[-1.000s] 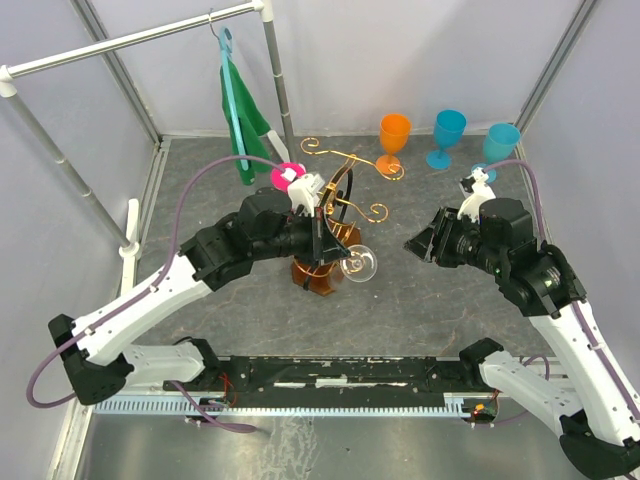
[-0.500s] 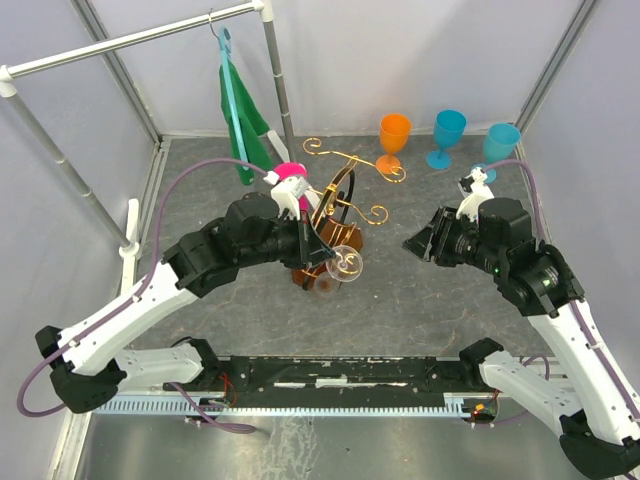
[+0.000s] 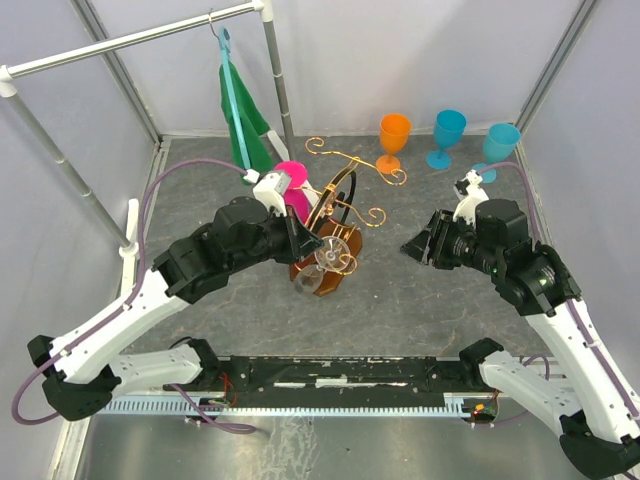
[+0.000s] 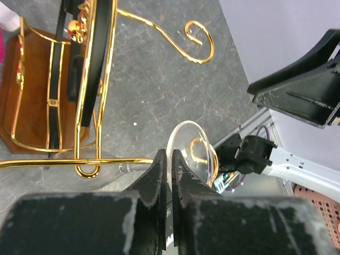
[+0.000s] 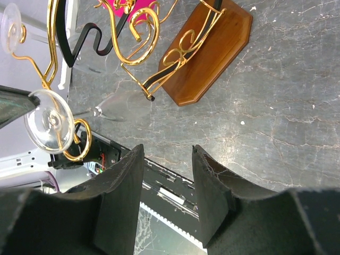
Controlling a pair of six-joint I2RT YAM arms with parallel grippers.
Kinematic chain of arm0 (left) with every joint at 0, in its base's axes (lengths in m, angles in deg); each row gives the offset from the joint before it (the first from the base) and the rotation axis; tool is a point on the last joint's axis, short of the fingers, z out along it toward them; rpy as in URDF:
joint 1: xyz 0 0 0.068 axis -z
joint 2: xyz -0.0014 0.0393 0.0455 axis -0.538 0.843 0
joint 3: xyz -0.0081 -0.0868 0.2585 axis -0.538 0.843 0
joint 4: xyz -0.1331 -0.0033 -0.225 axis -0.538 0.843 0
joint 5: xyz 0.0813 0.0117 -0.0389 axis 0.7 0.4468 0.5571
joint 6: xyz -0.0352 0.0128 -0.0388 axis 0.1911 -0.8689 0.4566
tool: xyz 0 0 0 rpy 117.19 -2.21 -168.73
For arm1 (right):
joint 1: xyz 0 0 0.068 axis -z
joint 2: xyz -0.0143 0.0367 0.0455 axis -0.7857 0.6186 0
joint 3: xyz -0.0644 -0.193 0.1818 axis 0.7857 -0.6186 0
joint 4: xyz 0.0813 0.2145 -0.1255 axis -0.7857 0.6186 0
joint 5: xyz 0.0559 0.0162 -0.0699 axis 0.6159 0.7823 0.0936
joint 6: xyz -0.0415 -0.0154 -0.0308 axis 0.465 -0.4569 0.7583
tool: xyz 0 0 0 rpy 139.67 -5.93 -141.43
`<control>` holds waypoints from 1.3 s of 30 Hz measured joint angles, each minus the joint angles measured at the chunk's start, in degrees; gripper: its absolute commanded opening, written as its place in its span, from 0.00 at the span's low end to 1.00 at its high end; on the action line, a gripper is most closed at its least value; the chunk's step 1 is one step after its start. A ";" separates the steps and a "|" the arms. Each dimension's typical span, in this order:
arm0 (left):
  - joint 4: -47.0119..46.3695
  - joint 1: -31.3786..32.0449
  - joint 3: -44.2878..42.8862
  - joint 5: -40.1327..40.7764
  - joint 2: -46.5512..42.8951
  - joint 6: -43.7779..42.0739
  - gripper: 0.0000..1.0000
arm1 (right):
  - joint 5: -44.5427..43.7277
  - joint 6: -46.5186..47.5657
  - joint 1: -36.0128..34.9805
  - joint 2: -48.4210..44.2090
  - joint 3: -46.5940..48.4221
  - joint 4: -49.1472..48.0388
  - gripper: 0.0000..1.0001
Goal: Take the wine glass off the wine glass rack
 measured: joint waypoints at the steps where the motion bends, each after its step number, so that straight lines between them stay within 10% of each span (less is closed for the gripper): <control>1: -0.42 -0.15 0.33 0.46 -0.33 0.02 0.03 | 0.07 0.00 0.00 0.00 -0.09 -0.02 0.49; 29: -21.44 -1.55 5.20 -2.23 -2.99 0.00 0.03 | 2.58 0.79 0.04 0.57 -0.55 -1.20 0.60; 39: -23.61 -1.60 4.55 -5.84 -5.42 -0.02 0.03 | 13.79 -16.28 2.51 10.05 -2.19 -8.85 0.66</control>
